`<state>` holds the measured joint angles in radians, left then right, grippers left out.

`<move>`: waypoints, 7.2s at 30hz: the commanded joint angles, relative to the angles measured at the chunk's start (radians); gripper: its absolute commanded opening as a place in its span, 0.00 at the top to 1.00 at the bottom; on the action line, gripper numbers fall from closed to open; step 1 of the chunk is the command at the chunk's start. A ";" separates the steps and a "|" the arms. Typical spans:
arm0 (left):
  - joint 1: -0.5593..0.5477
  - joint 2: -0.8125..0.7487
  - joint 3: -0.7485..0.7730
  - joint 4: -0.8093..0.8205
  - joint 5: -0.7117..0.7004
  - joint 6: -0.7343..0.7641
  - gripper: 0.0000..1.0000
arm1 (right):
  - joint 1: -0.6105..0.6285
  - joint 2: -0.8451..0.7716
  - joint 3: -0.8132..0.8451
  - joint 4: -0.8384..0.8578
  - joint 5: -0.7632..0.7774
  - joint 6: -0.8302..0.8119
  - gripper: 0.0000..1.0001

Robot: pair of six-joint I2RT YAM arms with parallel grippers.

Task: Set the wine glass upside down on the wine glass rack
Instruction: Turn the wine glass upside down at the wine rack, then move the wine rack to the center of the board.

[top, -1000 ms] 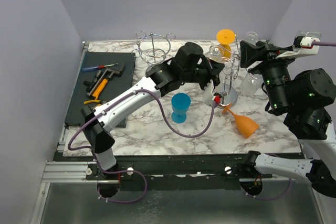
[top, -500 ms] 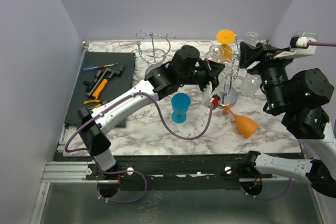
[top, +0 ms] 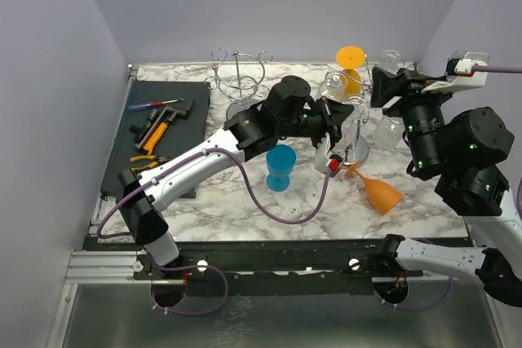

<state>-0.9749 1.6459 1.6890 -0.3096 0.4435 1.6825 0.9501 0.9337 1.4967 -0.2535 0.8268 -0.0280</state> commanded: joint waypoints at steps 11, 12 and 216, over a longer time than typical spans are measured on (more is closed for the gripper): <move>-0.029 0.008 -0.003 0.048 0.003 -0.014 0.73 | 0.008 -0.029 -0.031 0.032 0.051 -0.031 0.38; -0.031 0.013 0.003 0.051 0.001 -0.028 0.69 | 0.007 -0.028 -0.032 0.033 0.053 -0.033 0.38; 0.030 0.839 -0.210 0.853 -0.387 -0.117 0.54 | -0.858 0.617 0.162 -0.052 -0.876 -0.098 1.00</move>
<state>-0.9928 2.5362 1.6409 0.6300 0.0788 1.5681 0.1093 1.5227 1.6558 -0.3073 -0.0792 -0.0967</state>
